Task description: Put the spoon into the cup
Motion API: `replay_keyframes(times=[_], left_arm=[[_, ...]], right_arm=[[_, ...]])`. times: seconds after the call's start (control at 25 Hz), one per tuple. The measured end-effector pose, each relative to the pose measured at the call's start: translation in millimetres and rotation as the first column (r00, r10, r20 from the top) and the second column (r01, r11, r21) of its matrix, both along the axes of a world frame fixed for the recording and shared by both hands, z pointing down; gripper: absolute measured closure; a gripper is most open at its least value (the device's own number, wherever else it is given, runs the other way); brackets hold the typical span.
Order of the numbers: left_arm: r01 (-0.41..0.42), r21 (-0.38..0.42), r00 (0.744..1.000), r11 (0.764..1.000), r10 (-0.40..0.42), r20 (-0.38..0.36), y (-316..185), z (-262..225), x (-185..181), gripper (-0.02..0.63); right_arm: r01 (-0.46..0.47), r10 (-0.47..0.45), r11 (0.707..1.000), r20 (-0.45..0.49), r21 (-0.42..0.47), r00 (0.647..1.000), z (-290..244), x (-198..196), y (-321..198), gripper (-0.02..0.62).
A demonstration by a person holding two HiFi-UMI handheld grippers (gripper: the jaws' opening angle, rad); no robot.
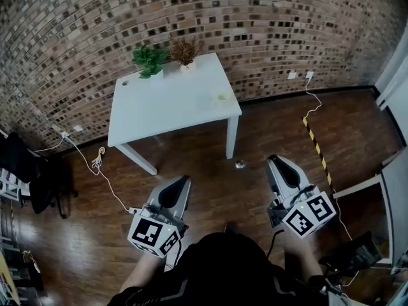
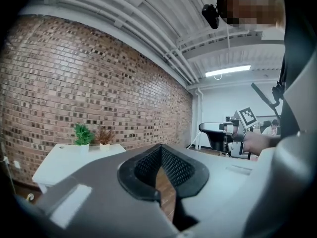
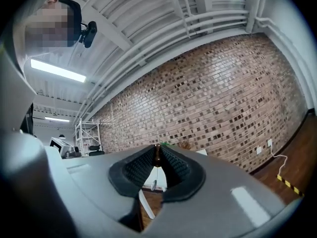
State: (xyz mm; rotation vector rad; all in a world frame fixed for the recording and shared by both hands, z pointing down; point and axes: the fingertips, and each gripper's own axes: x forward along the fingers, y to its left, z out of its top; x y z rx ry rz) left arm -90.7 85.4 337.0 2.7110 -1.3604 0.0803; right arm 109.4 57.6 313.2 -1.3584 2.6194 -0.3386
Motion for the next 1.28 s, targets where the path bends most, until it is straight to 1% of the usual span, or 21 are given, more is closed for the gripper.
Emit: replay_keyframes(times=[0.24,0.36,0.48,0.68,0.88,1.04,1.28], left_arm=[[-0.017,-0.028,0.999,0.999,0.018,0.042,-41,0,33,0.612],[-0.021,-0.039,0.998,0.999,0.023,0.05,-60,3,39,0.612],[-0.023,-0.049,0.999,0.999,0.025,0.043,-78,8,39,0.612],[-0.021,-0.06,1.0,0.998,0.022,0.017,-122,13,25,0.612],[-0.034,-0.035,0.999,0.999,0.034,0.003,-177,17,4,0.612],[-0.062,-0.027,0.998,0.998,0.062,-0.01,-219,9,-15,0.612],[-0.094,-0.034,0.995,0.995,0.093,-0.027,-272,14,-44,0.612]], right_arm=[[0.027,-0.027,1.0,0.008,-0.011,1.0,5,21,-48,0.549],[0.028,-0.028,0.999,0.012,-0.015,1.0,8,25,-69,0.549],[0.031,-0.031,0.999,0.012,-0.023,0.999,12,23,-88,0.549],[0.015,-0.015,0.999,-0.003,-0.03,1.0,16,13,-127,0.549],[-0.011,0.01,0.999,-0.038,-0.034,0.999,17,-6,-171,0.549],[-0.04,0.038,0.999,-0.055,-0.029,0.998,14,-26,-207,0.549],[-0.081,0.079,0.996,-0.063,-0.03,0.995,9,-56,-258,0.549]])
